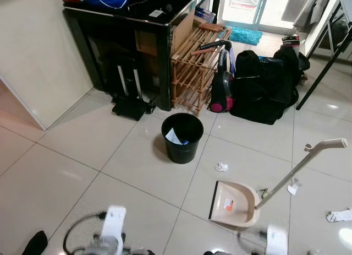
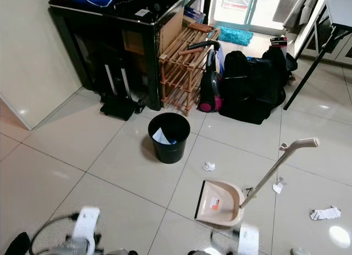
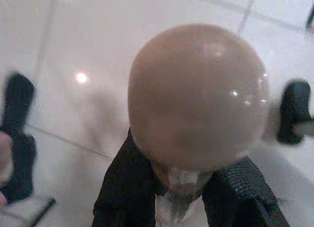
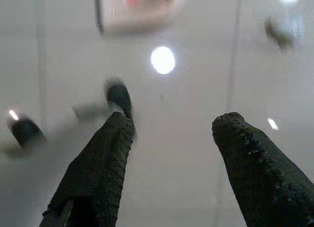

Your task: Sweep floor

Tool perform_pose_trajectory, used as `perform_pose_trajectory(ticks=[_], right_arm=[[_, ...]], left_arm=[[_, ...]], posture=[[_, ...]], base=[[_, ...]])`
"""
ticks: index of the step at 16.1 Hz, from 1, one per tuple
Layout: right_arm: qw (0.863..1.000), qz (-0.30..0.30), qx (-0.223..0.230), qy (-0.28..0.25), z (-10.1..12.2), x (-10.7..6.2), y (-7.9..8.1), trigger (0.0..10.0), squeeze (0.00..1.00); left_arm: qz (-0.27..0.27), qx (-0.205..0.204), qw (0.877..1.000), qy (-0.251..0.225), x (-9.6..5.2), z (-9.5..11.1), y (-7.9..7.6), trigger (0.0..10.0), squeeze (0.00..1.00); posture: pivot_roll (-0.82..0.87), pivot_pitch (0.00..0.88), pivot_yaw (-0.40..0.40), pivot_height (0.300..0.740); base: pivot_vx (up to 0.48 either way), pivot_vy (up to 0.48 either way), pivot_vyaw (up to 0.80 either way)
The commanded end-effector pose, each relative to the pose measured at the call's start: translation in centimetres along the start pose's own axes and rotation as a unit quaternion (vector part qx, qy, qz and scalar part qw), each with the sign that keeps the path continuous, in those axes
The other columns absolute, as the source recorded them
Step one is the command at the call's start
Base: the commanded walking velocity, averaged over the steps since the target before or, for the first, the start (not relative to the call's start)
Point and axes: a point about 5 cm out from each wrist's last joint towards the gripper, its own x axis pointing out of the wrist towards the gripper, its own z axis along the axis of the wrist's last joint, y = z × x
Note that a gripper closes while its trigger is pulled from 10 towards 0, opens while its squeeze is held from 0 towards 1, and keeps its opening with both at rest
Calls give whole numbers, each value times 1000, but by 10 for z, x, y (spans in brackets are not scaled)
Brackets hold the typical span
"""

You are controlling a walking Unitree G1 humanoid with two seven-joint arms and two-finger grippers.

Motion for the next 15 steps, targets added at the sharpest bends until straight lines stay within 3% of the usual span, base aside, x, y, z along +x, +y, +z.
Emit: perform_pose_trajectory(ticks=[1, 2, 3, 4, 5, 6, 8, 9, 10, 13, 15], right_arm=[[996, 23, 13, -81, 40, 0, 5, 10000, 0], [994, 30, 12, -105, 54, -1, 8, 10000, 0], [987, 46, 6, -152, 78, -6, 17, 10000, 0], [987, 46, 6, -152, 78, -6, 17, 10000, 0], [978, 64, -5, -199, 98, -13, 29, 10000, 0], [969, 79, -5, -236, 112, -23, 38, 10000, 0], [950, 69, -8, -305, 124, -48, 39, 10000, 0], [921, 72, 5, -383, 133, -68, 38, 10000, 0], [900, 92, 23, -426, 138, -83, 39, 10000, 0], [868, 103, 76, -479, 153, -130, 35, 10000, 0], [861, 99, 58, -495, 159, -154, 34, 10000, 0]], left_arm=[[16, 26, 998, -48, -1, 27, 12, 10000, 0], [13, 31, 997, -63, -2, 38, 13, 10000, 0], [-5, 51, 994, -101, -5, 64, 14, 10000, 0], [-5, 51, 994, -101, -5, 64, 14, 10000, 0], [-27, 85, 984, -152, -11, 97, 11, 10000, 0], [-44, 115, 969, -212, -22, 128, 6, 10000, 0], [-90, 121, 941, -303, -48, 164, -3, 10000, 0], [-104, 126, 921, -352, -65, 175, -5, 10000, 0], [-125, 125, 909, -377, -79, 181, -7, 10000, 0], [-135, 175, 872, -437, -125, 203, -9, 10000, 0], [-123, 154, 850, -489, -154, 213, -11, 10000, 0]], posture=[[-32, 43, 15, 740], [-32, 43, 15, 740], [-28, 47, 7, 740], [-28, 47, 7, 740], [-34, 48, 8, 740], [-35, 51, 11, 740], [-41, 54, 28, 740], [-46, 55, 35, 740], [-48, 57, 41, 740], [-58, 59, 45, 740], [-55, 58, 44, 740]], base=[[0, 0, 0], [0, 0, 0], [0, 0, 0], [0, 0, 0], [0, 0, 0], [0, 0, 0], [0, 0, 0], [0, 0, 0], [0, 0, 0], [0, 0, 0], [0, 0, 0]])
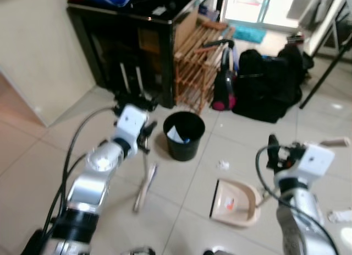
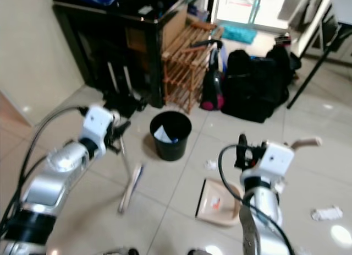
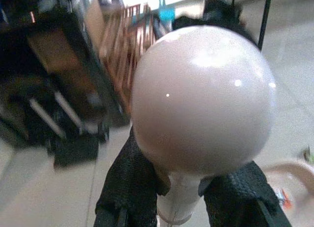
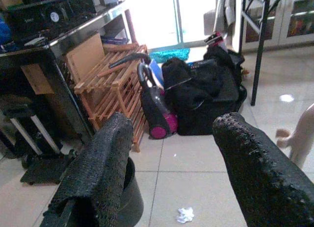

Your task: Sweep floor

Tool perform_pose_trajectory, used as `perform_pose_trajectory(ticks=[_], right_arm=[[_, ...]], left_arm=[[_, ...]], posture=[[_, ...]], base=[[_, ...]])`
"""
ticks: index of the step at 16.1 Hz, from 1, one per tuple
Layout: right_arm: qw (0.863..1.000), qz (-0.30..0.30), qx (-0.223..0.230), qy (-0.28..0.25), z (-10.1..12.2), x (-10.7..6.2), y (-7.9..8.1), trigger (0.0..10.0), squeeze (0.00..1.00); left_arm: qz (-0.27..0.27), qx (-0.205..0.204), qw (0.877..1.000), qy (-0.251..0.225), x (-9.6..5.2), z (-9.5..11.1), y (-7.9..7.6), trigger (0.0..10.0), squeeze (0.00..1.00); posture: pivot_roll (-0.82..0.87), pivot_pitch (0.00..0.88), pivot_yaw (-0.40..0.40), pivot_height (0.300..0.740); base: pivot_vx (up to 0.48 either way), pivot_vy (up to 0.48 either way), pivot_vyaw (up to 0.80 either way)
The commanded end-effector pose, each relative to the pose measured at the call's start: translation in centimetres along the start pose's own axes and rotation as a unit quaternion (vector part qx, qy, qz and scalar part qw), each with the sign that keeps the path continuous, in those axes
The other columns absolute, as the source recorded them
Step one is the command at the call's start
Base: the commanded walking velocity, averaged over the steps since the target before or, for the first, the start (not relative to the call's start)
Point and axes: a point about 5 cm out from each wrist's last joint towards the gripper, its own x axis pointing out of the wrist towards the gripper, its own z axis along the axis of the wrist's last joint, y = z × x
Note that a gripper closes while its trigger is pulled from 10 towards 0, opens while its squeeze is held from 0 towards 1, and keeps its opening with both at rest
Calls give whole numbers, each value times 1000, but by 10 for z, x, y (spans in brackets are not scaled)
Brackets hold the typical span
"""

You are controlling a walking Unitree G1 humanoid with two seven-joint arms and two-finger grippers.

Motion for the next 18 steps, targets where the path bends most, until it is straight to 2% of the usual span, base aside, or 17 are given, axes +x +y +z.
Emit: perform_pose_trajectory(ticks=[1, 2, 4, 6, 7, 8, 9, 12, 13, 14, 16, 17, 18], right_arm=[[1000, 2, -20, 10, 4, -3, 1, 10000, 0], [999, -11, -37, 19, 3, -2, -1, 10000, 0], [999, -19, -38, 26, 4, -1, -1, 10000, 0], [997, -33, -56, 38, 5, -3, 0, 10000, 0], [997, -36, -54, 39, 4, -3, 2, 10000, 0], [997, -46, -48, 43, 2, -2, 3, 10000, 0], [996, -47, -59, 44, 0, -1, 4, 10000, 0], [995, -52, -70, 55, -1, -1, 5, 10000, 0], [995, -73, -48, 56, 0, -3, 1, 10000, 0], [993, -85, -42, 64, -1, -4, -2, 10000, 0], [992, -83, -61, 73, -2, -6, -2, 10000, 0], [991, -84, -75, 77, -2, -6, -2, 10000, 0], [988, -92, -94, 85, -4, -7, -4, 10000, 0]], left_arm=[[28, -4, 999, -18, -7, 10, 4, 10000, 0], [36, 5, 999, -21, -8, 8, 3, 10000, 0], [46, -1, 999, -13, -8, 6, 2, 10000, 0], [76, -63, 995, -25, -7, 13, 5, 10000, 0], [79, -73, 994, -30, -7, 15, 5, 10000, 0], [77, -61, 995, -30, -6, 15, 3, 10000, 0], [71, -30, 996, -37, -2, 16, -1, 10000, 0], [70, -11, 997, -37, 2, 14, -5, 10000, 0], [82, -5, 995, -51, 2, 16, -6, 10000, 0], [81, -5, 995, -60, 2, 16, -8, 10000, 0], [76, -11, 996, -55, 2, 14, -11, 10000, 0], [59, -37, 996, -48, 2, 12, -14, 10000, 0], [53, -45, 996, -50, 2, 11, -16, 10000, 0]], posture=[[-55, 58, 46, 740], [-55, 59, 43, 740], [-57, 64, 36, 740], [-56, 64, 38, 740], [-58, 62, 43, 740], [-59, 67, 48, 740], [-63, 66, 55, 740], [-67, 71, 59, 740], [-68, 72, 57, 740], [-70, 76, 55, 740], [-73, 80, 54, 740], [-74, 78, 52, 740], [-76, 80, 51, 740]], base=[[0, 0, 0], [0, 0, 0], [0, 0, 0], [0, 0, 0], [0, 0, 0], [0, 0, 0], [0, 0, 0], [0, 0, 0], [0, 0, 0], [0, 0, -800], [0, 0, -800], [0, 0, -800], [0, 0, -800]])
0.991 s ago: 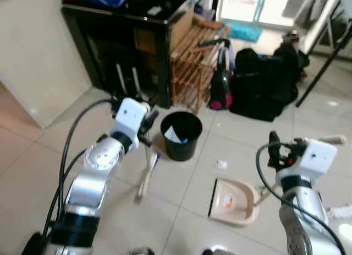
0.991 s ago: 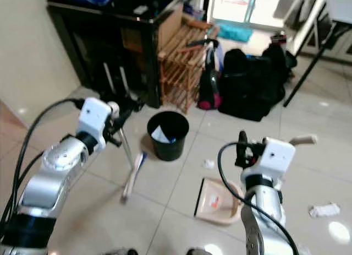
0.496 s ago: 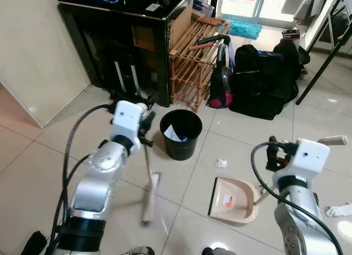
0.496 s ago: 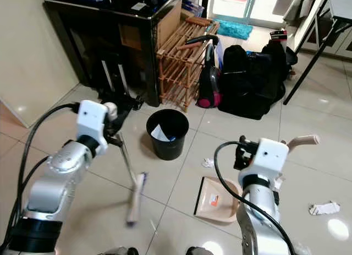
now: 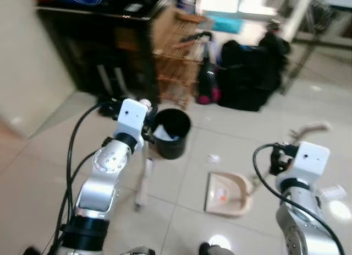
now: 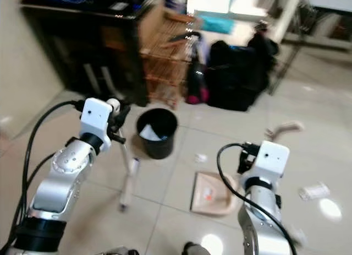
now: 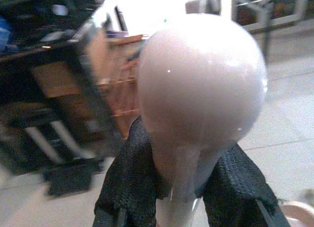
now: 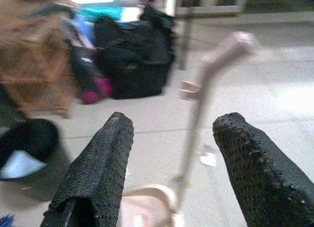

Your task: Sweep floor

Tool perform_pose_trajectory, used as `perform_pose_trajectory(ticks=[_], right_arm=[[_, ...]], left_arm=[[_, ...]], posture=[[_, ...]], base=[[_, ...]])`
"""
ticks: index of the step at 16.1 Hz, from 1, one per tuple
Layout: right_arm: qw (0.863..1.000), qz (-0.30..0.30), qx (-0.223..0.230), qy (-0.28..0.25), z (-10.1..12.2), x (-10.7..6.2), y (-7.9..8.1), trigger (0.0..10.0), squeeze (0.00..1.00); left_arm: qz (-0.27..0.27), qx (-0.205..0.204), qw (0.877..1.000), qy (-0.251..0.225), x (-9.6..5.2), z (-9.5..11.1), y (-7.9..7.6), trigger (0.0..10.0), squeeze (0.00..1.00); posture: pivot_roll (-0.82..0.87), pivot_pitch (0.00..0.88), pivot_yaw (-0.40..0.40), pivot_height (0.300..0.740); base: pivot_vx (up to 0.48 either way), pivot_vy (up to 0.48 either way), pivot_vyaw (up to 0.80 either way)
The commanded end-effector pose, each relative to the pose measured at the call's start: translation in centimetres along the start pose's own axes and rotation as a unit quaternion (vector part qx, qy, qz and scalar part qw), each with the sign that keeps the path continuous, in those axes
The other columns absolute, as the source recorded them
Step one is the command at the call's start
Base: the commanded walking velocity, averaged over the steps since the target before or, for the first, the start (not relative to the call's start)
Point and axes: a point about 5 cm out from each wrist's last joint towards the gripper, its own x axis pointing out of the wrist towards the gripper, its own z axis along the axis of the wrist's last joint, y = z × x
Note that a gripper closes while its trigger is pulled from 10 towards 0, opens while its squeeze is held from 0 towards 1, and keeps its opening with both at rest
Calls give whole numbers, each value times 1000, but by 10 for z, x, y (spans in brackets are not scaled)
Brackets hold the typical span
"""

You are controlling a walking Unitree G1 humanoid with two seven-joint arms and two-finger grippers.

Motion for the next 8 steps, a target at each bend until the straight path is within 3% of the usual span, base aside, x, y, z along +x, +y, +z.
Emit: perform_pose_trajectory(ticks=[1, 3, 6, 8], right_arm=[[1000, -7, -16, 2, 1, -2, 0, 10000, 0], [998, -23, -62, -7, 1, -3, -4, 10000, 0], [1000, -18, -19, 9, 1, -1, -4, 10000, 0], [1000, -5, -9, 19, 1, -2, -1, 10000, 0]], left_arm=[[-9, 0, 1000, -8, -2, 2, -3, 10000, 0], [-22, 17, 1000, -6, -6, -1, -6, 10000, 0], [-22, 26, 999, 1, -13, -5, -7, 10000, 0], [-11, 22, 1000, 2, -13, -4, -4, 10000, 0]], posture=[[-74, 82, 50, 740], [-77, 81, 49, 740], [-71, 87, 42, 740], [-66, 91, 36, 740]], base=[[0, 0, -800], [0, 0, -800], [0, 0, -800], [0, -306, -800]])
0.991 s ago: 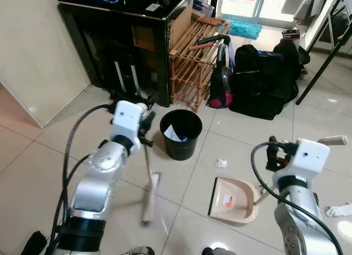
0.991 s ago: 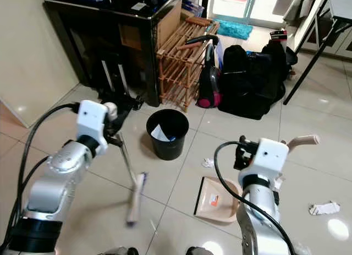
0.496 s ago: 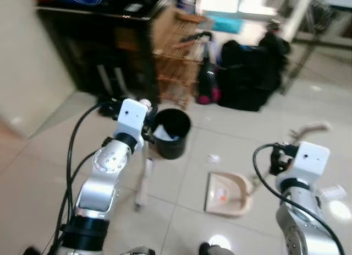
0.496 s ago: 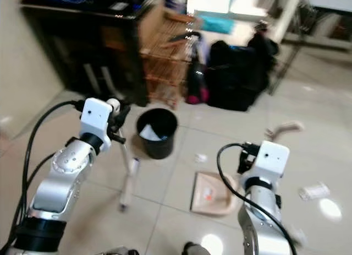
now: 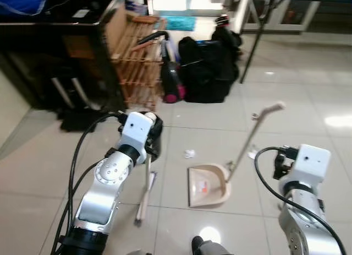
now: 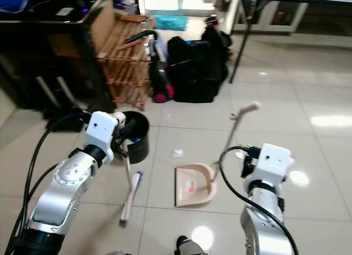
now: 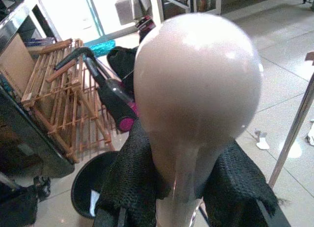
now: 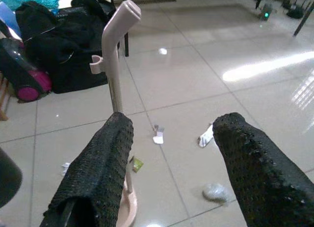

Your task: Sweep floor

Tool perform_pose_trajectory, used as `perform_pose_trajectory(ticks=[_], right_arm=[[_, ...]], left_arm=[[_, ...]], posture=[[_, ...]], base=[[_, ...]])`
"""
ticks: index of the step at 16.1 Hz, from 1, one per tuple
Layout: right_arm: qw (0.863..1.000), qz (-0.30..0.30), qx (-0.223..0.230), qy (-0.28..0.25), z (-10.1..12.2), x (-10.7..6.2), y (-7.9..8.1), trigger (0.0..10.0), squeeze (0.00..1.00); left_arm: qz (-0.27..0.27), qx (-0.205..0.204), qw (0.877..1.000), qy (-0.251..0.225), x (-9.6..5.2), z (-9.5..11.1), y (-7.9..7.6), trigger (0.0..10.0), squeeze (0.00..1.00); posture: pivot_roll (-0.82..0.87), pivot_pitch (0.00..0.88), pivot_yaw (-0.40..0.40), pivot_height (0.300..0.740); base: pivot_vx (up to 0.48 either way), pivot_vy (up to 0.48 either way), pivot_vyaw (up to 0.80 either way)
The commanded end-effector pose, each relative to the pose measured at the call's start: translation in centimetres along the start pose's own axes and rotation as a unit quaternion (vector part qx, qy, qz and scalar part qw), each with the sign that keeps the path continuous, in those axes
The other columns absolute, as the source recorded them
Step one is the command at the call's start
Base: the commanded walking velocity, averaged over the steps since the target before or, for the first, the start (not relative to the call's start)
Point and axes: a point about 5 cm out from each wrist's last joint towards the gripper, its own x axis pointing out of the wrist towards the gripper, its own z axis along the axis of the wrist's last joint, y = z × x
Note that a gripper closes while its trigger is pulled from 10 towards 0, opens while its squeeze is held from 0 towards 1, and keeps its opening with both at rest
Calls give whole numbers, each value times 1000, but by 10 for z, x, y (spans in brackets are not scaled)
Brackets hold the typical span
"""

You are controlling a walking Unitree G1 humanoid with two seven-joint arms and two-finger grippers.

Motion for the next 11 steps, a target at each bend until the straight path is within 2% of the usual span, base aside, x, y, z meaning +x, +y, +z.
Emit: perform_pose_trajectory(ticks=[1, 6, 9, 10, 11], right_arm=[[1000, 4, 1, -5, 6, 0, 1, 10000, 0], [998, 55, -9, 12, 8, 1, 15, 10000, 0], [998, 65, -12, 12, 12, 0, 18, 10000, 0], [998, 65, -11, 12, 12, 0, 18, 10000, 0], [998, 64, -9, 13, 12, 0, 18, 10000, 0]], left_arm=[[11, 10, 1000, -27, 0, 15, 3, 10000, 0], [15, 17, 999, -25, 2, 16, 8, 10000, 0], [20, 14, 999, -26, 2, 17, 10, 10000, 0], [24, -8, 1000, -16, 2, 16, 12, 10000, 0], [23, -20, 999, -15, 2, 17, 13, 10000, 0]], posture=[[-65, 94, 36, 740], [-68, 106, 31, 740], [-70, 110, 27, 740], [-70, 112, 27, 740], [-67, 109, 26, 740]], base=[[0, -356, -800], [0, -430, 0], [0, -440, 0], [0, 0, 0], [0, 480, 0]])
